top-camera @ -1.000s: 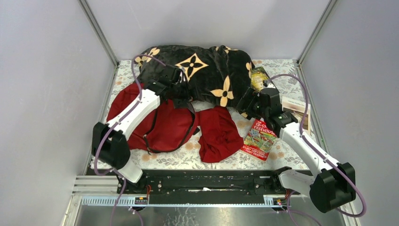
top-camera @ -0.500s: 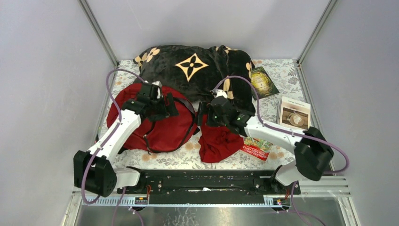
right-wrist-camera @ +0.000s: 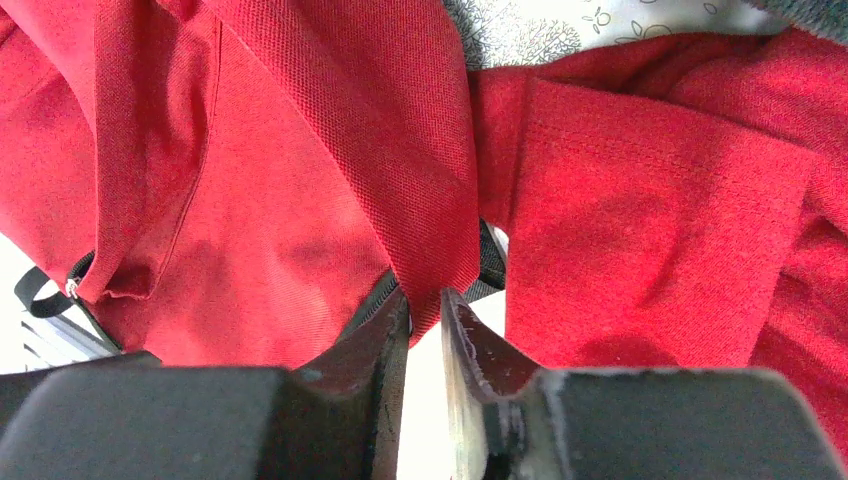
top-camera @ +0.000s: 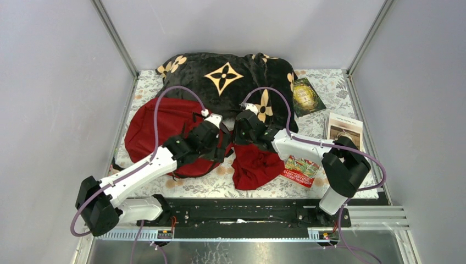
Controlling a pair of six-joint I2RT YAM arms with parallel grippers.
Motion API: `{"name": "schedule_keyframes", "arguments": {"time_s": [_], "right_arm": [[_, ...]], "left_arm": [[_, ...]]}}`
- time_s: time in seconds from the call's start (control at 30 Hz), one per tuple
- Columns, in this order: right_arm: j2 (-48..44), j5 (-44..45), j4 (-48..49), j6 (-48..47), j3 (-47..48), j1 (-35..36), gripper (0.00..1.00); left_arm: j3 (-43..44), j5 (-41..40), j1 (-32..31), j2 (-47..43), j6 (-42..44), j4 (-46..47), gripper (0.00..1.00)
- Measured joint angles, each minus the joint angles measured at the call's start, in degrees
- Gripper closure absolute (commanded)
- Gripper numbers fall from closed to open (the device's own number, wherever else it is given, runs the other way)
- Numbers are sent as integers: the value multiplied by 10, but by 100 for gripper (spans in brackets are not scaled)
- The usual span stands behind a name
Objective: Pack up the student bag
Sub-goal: Adjust the student bag at the center of the board.
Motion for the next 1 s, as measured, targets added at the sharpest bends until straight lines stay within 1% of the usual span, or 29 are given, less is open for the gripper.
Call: {"name": "schedule_keyframes", "arguments": {"time_s": [0.1,0.3,0.4,0.43,0.57,0.6,0.67,0.73,0.77,0.83,0.87,0.97,1.0], "right_arm": [[-1,5,4,2,-1,0,79],[-2,13,4,3,-2,-1,72],[-2,12,3,5,-2,-3,71],[-2,11,3,5,-2,-3,70],[-2,7,4,7,-2,-5,70],[-2,3,4,7,-2,-5,71],[-2,-3,4,7,-2,-6,74],[-1,-7,5,5,-2,-6,77],[0,-8,5,4,-2,-6,81],[6,-15,5,3,3,-7,91],[12,-18,4,2,8,-8,99],[33,-31,0,-1,29,-9,100],[38,-33,0,-1,32,-9,100]], "left_arm": [[-14,-25,-30,8,7,6,10],[-31,-62,-32,51,5,34,11],[-43,-67,-32,71,5,46,15],[-47,-70,-32,75,5,49,21],[-51,-97,-32,103,-9,50,56],[-48,-106,-32,113,-14,49,65],[-35,-126,-32,133,-19,41,80],[-21,-138,-31,141,-16,36,94],[-14,-141,-28,139,-14,32,100],[7,-140,-14,131,-13,12,100],[19,-138,-3,123,-14,0,100],[61,-132,33,82,-18,-26,98],[74,-126,46,56,-18,-28,98]]}}
